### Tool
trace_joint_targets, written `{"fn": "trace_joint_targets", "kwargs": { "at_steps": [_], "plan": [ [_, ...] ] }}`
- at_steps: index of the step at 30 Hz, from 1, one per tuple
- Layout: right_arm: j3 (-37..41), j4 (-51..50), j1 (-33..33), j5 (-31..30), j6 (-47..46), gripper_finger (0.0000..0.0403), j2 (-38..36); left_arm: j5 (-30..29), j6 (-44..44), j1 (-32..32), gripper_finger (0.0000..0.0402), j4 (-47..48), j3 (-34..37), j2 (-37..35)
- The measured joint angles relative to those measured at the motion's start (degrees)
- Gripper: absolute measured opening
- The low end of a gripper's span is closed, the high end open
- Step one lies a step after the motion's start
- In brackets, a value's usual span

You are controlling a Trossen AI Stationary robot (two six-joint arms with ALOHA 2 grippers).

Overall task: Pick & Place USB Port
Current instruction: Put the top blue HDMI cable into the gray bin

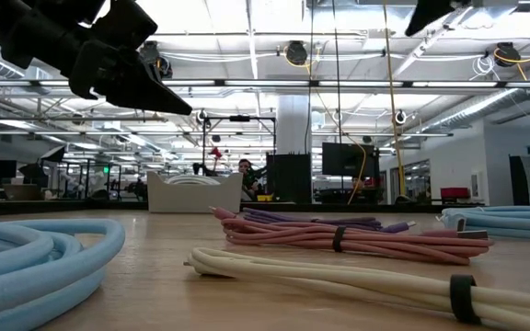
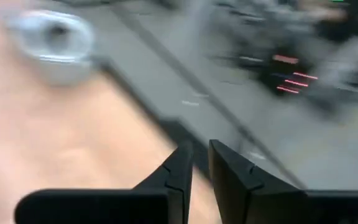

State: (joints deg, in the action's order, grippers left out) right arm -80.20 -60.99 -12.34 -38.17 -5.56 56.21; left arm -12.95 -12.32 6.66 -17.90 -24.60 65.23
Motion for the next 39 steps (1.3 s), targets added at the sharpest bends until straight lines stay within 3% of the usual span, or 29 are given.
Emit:
{"fn": "trace_joint_targets", "kwargs": {
  "at_steps": [3,7,10,13,20,28,39],
  "plan": [
    [0.0,-4.0,-4.0,13.7,1.1,0.0051,1.3,0.0,0.0,0.0,0.0021,-0.2,0.0,0.0],
    [1.7,-23.0,-7.2,25.6,-3.2,0.0082,8.2,0.0,0.4,0.0,0.0021,-0.2,0.0,0.0],
    [6.8,-27.7,-6.5,31.7,-6.3,0.0119,11.7,-0.1,0.4,0.0,0.0021,-0.4,0.0,0.0],
    [12.7,-24.1,-3.8,34.0,-7.6,0.0158,13.7,-0.1,0.5,0.0,0.0021,-0.4,0.0,0.0],
    [26.0,0.5,2.9,43.7,-12.1,0.0208,14.0,-0.1,0.5,0.0,0.0021,0.5,0.0,0.0],
    [36.4,10.6,11.6,48.7,-18.1,0.0207,13.9,-0.1,0.4,0.0,0.0021,1.2,0.0,0.0],
    [39.1,14.4,18.0,41.2,-22.7,0.0206,13.9,-0.1,0.5,0.0,0.0021,0.8,0.0,0.0]
  ]
}}
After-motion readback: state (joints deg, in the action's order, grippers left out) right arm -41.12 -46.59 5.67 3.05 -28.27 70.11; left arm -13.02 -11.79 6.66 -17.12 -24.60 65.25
